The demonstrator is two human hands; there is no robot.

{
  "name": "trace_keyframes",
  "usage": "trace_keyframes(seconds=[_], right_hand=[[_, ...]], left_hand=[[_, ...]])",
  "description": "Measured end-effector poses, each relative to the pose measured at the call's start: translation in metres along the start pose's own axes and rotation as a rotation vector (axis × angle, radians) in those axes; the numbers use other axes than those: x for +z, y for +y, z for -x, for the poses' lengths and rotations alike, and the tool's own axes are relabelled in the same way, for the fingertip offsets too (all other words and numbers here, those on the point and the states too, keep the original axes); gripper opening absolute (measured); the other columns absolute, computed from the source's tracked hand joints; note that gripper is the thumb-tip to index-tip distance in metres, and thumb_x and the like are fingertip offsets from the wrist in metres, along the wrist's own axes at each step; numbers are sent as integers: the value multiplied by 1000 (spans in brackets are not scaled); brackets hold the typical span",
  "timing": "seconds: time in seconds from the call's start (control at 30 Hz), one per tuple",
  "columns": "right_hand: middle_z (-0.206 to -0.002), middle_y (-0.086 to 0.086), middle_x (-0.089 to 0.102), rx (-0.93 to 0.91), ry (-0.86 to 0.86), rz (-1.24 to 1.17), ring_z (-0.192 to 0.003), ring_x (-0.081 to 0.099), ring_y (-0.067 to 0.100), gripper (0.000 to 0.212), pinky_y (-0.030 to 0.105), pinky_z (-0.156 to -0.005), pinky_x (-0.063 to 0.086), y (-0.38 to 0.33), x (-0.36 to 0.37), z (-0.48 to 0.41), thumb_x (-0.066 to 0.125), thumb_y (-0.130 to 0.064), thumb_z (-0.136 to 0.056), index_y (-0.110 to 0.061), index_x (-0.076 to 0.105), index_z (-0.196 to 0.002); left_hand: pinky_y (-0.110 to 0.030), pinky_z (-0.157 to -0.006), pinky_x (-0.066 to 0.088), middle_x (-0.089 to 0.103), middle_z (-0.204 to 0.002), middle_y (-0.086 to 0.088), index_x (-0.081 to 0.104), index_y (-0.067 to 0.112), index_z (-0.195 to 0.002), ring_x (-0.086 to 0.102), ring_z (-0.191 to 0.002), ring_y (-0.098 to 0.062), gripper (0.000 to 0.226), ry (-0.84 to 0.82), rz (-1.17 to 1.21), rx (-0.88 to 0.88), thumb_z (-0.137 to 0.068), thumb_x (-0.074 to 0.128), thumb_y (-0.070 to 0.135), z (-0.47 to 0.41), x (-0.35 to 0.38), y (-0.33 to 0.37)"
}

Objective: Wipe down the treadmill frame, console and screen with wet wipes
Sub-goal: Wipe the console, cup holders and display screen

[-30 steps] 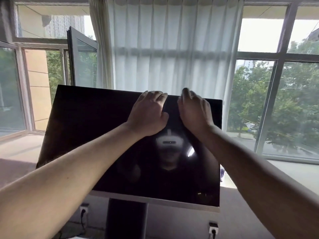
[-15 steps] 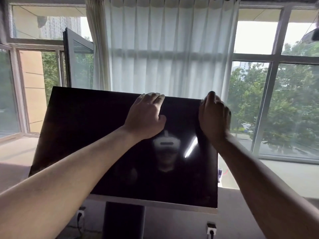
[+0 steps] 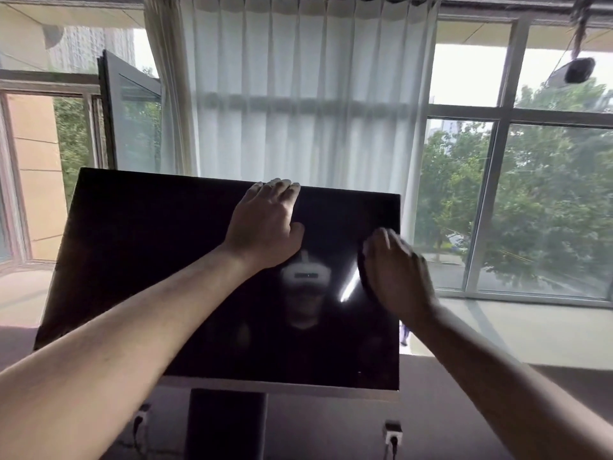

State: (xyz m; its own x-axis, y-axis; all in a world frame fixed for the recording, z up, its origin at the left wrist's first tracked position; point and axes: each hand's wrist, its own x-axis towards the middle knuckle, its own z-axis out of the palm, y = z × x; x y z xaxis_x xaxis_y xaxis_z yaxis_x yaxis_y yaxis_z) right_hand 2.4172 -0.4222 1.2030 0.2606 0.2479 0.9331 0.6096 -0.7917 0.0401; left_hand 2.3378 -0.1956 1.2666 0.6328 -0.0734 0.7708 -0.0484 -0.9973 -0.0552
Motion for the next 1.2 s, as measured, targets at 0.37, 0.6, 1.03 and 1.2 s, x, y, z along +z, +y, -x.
trace_keyframes(seconds=[0.37,0.6,1.03,1.2], right_hand=[[-88,12,63,-17,-69,-142,-80,63,38,15,37,-64,44,13,-15,-65,56,-19,-101,-11,53,-89],[-80,3,62,-158,-221,-137,-70,63,35,10,31,-57,37,32,-31,-13,63,-17,-90,-17,53,-88],[-80,9,60,-293,-265,-164,-71,62,37,7,43,-57,52,17,-23,10,58,-19,-87,-12,55,-87],[-88,13,60,-40,-36,-154,-77,61,38,15,37,-60,44,22,-13,-36,56,-18,-100,-8,53,-89]], left_hand=[[-47,-127,17,23,-167,-9,34,12,-157,17,-156,-25,87,2,8,156,-93,48,70,80,29,27],[-26,-79,42,48,-99,10,55,25,-97,44,-88,-10,67,-164,-35,312,-64,66,83,155,40,30],[-28,-72,45,46,-84,12,57,25,-80,44,-79,-11,57,-151,-92,232,-58,83,70,176,52,35],[-29,-72,46,45,-82,12,57,24,-78,44,-78,-10,56,-170,-80,210,-60,82,70,176,53,36]])
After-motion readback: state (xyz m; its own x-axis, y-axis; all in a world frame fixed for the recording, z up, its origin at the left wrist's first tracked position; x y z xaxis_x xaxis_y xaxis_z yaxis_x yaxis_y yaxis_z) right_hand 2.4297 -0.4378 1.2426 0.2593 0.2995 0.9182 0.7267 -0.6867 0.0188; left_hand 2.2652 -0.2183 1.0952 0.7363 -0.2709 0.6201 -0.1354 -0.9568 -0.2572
